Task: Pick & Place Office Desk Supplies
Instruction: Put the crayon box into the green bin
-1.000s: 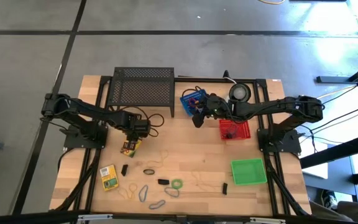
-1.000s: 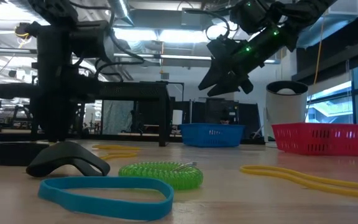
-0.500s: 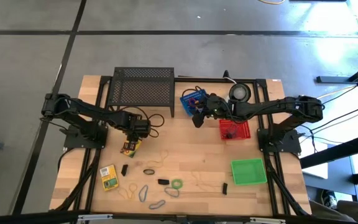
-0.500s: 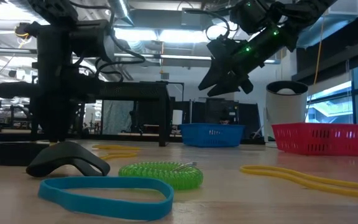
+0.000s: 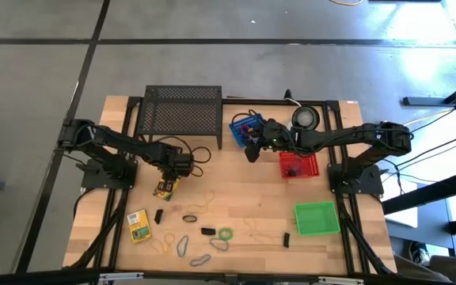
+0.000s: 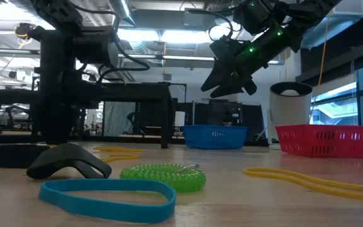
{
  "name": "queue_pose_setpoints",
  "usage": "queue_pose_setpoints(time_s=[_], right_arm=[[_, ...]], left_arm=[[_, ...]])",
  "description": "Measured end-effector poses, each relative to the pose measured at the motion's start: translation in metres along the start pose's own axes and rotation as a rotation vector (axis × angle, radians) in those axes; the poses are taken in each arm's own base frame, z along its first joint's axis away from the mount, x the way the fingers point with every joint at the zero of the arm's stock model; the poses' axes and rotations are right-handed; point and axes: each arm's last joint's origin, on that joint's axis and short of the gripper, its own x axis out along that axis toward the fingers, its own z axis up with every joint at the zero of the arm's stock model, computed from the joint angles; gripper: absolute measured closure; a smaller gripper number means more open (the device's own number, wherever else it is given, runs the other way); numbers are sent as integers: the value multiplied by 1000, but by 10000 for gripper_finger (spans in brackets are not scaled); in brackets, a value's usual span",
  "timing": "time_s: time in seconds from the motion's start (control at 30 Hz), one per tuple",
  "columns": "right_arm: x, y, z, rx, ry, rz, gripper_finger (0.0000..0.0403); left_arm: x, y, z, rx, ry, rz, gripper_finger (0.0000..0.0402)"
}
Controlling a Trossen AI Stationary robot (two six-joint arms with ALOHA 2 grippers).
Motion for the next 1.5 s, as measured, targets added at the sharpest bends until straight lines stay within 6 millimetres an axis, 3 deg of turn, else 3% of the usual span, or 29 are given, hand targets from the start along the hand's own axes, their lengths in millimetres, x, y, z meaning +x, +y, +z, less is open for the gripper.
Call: queue_pose_setpoints(time_s=[0.3,0.4,0.73,0.97,1.13,1.5], right_arm=[[0,0,0,-2,2,-1,179],[0,0,0,-4,3,-1,179],[-5,4,2,-8,8,61,179],[-22,28,4,-48,-26,215,179],[-32,55,-5,-99,-23,362,179],[-48,85,-23,-147,-3,432,179]], left_arm=[[3,-1,0,14,12,-9,393],[2,-1,1,13,7,-7,397],[-34,-3,9,12,-152,83,398],[-66,-13,13,-22,-383,139,398],[-87,-22,22,-58,-610,181,398],[-122,-39,45,-133,-1035,207,398]])
